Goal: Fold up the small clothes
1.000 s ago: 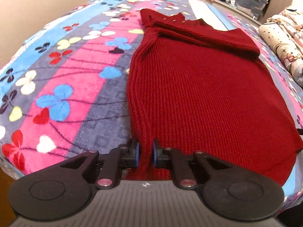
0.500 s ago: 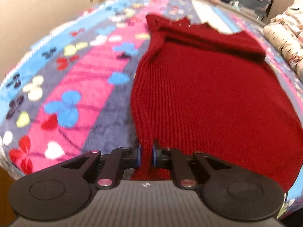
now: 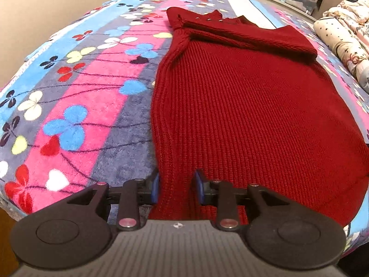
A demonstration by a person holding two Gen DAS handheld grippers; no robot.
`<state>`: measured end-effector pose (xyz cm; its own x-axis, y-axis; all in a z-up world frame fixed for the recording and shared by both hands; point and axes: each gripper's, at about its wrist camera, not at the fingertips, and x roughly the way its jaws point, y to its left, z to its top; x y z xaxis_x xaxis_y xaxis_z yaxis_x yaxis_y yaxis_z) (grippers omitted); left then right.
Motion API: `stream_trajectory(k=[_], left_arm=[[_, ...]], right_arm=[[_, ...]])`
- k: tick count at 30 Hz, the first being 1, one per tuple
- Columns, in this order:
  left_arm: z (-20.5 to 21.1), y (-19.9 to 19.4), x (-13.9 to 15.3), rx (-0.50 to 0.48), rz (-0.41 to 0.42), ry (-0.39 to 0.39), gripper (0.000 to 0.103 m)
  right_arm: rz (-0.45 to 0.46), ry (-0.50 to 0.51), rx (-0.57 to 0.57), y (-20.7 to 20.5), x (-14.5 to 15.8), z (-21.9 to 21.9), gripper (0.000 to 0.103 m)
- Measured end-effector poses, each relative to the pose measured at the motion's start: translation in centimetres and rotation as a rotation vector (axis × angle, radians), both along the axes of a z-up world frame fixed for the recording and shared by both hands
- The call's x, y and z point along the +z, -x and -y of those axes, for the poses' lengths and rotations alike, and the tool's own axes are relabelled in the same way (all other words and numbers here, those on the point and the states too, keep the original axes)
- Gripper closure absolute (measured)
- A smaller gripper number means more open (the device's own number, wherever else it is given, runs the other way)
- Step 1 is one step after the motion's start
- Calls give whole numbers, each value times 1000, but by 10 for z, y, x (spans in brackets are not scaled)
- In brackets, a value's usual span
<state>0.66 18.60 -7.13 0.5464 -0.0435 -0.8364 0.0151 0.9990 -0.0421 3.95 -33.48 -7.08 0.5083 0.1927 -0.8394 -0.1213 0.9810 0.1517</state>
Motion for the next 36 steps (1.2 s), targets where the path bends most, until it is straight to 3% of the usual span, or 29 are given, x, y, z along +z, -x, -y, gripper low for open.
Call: stream_trajectory(k=[8, 17, 25, 30, 36], left_arm=[[1, 0, 0, 0, -6, -9, 70], [0, -1, 0, 0, -10, -12, 70], [-1, -1, -1, 3, -10, -12, 69], [-4, -1, -1, 27, -5, -22, 69], [-9, -1, -3, 40, -28, -13, 69]], right_arm=[[-1, 3, -13, 0, 0, 2, 89], [24, -14, -74, -1, 5, 12, 60], [36, -28, -80, -3, 8, 13, 58], [50, -94, -151, -5, 13, 27, 57], [-37, -130, -111, -7, -1, 22, 54]])
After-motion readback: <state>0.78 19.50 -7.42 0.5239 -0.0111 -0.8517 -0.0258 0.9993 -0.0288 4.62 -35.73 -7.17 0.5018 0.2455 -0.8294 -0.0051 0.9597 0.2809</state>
